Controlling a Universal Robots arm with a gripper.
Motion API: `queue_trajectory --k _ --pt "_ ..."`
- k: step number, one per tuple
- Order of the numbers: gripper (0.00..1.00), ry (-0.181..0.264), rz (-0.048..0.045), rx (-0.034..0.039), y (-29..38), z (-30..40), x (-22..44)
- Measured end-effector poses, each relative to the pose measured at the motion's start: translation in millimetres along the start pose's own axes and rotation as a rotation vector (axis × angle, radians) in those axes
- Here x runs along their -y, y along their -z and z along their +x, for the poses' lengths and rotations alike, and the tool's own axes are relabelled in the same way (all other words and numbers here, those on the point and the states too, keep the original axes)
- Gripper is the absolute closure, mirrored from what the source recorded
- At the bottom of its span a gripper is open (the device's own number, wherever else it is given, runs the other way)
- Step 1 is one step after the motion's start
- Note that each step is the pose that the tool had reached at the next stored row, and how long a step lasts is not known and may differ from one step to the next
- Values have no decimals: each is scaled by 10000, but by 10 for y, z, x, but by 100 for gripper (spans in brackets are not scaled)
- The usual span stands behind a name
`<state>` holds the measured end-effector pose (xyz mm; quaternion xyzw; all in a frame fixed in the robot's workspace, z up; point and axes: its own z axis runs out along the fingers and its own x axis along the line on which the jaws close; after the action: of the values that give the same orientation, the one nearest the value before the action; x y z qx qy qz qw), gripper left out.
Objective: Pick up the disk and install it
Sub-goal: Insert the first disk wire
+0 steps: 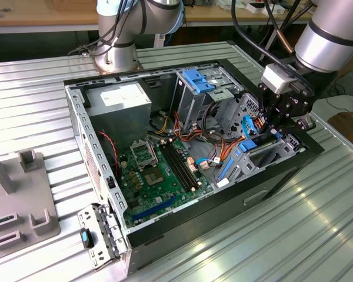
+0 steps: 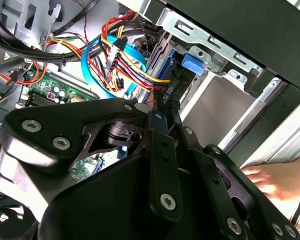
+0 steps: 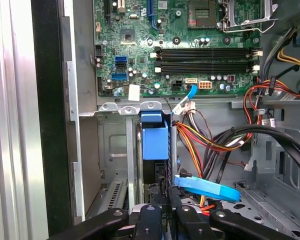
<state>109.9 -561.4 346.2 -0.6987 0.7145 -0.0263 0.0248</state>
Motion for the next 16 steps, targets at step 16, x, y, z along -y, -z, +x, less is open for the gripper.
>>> queue_trajectory --k 16 --pt "82 555 3 19 -6 0 -13"
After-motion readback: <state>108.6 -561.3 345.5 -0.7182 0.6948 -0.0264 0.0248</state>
